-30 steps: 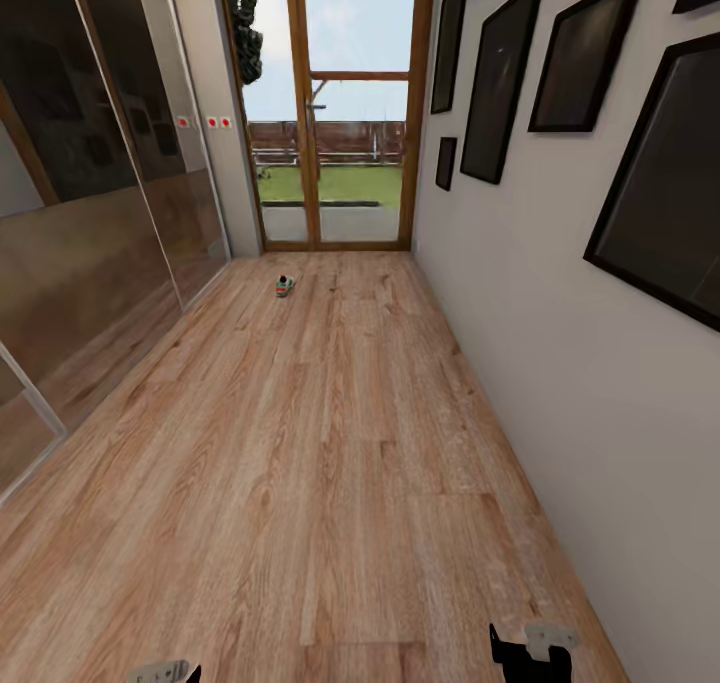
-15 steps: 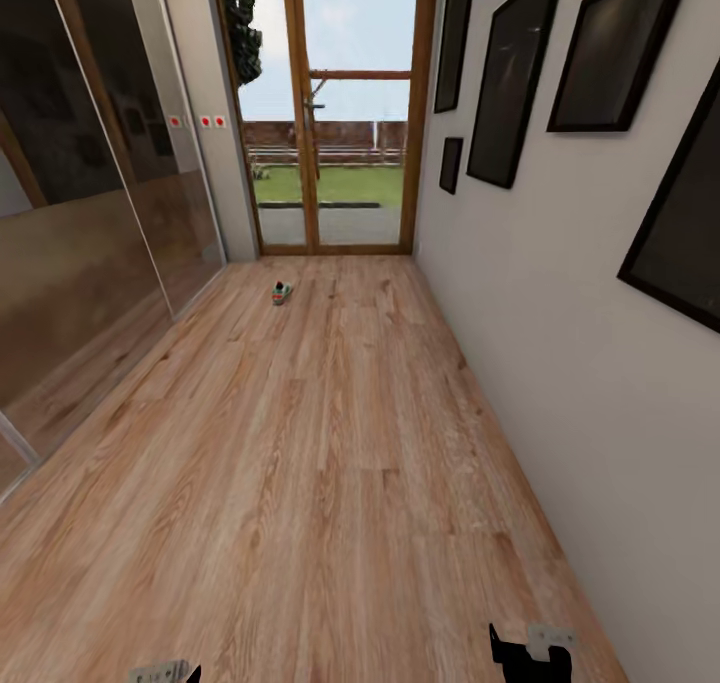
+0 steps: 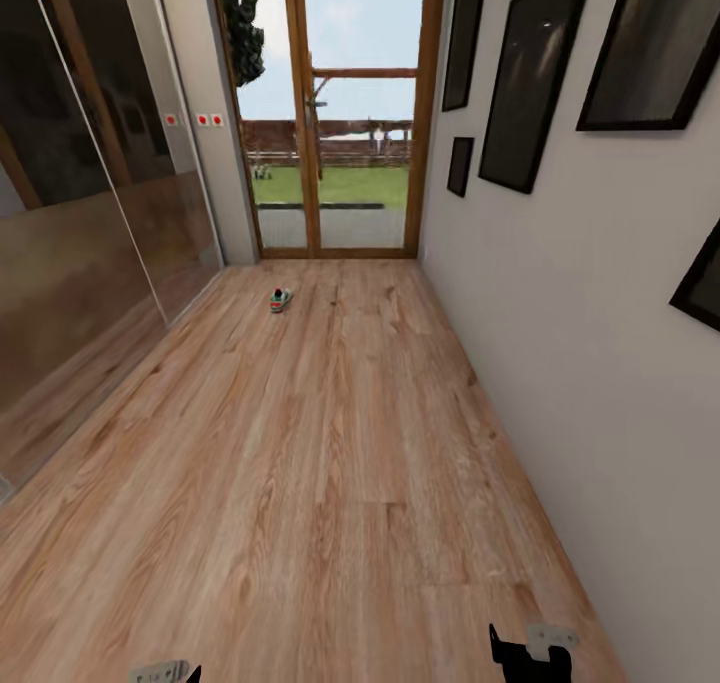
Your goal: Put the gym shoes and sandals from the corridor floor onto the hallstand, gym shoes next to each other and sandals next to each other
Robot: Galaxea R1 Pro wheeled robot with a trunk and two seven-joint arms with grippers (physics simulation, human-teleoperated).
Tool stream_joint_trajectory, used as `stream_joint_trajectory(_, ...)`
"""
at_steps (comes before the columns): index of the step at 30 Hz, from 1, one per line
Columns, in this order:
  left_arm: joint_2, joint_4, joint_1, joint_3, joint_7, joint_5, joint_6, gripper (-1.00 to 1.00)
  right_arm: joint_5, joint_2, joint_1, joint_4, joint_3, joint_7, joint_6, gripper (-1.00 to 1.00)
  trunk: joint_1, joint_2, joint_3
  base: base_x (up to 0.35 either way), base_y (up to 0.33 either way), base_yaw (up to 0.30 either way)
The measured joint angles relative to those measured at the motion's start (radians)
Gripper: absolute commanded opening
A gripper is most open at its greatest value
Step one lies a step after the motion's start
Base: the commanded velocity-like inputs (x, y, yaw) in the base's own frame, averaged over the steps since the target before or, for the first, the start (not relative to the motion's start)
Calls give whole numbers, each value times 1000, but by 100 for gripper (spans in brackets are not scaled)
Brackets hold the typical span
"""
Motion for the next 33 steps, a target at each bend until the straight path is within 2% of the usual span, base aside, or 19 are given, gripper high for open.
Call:
stream_joint_trajectory(11, 0, 0, 0, 0, 0, 0, 0, 100, 0, 1, 0, 0, 0, 0, 1, 100, 0, 0, -8, 339, 0, 120)
stream_joint_trajectory(33, 0, 0, 0, 0, 0, 0, 0, 100, 0, 0, 0, 0, 0, 0, 1, 100, 0, 0, -10, 339, 0, 10)
